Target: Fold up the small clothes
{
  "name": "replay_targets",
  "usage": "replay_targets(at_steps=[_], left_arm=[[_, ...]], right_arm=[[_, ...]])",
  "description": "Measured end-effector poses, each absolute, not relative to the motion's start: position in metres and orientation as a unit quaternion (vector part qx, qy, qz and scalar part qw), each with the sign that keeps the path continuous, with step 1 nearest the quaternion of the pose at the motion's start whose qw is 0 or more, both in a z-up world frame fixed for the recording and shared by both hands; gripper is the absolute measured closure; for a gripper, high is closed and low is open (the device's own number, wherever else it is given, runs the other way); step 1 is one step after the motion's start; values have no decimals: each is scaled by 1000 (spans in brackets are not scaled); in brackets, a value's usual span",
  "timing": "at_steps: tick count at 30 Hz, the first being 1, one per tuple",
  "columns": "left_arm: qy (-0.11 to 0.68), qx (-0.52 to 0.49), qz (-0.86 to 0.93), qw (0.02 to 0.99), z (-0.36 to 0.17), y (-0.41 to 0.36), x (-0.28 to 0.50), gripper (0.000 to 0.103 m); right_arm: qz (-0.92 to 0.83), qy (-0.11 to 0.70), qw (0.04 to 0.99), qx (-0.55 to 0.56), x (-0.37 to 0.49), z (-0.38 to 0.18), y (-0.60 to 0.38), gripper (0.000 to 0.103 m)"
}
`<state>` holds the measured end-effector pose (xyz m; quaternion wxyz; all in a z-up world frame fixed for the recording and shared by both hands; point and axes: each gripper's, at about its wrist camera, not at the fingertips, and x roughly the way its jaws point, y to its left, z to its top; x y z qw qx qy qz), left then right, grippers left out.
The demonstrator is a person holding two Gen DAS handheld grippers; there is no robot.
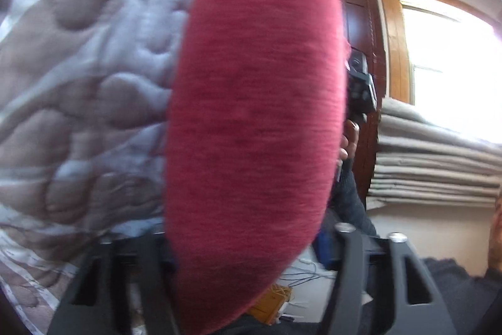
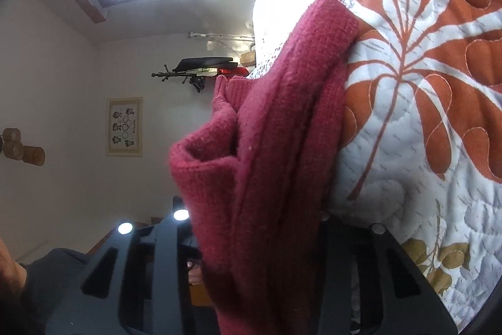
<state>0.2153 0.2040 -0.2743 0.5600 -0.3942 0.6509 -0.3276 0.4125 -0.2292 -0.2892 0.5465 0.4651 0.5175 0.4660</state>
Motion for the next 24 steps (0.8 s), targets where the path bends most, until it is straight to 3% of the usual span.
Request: replay_targets(at_steps=[7, 17, 20, 24], left_arm=[[639, -386, -356, 562, -251, 208, 209, 65], [586, -392, -365, 607, -196, 290, 164, 66], [574, -406, -346, 621, -203, 334, 140, 66], [586, -436, -300, 614, -254, 383, 110, 66]], right_arm=[[446, 508, 586, 446, 406, -240, -221, 70], [480, 466, 621, 409, 383, -156, -143, 70], [499, 468, 620, 384, 375, -148, -93, 70], [490, 519, 600, 361, 367, -179, -30, 67]])
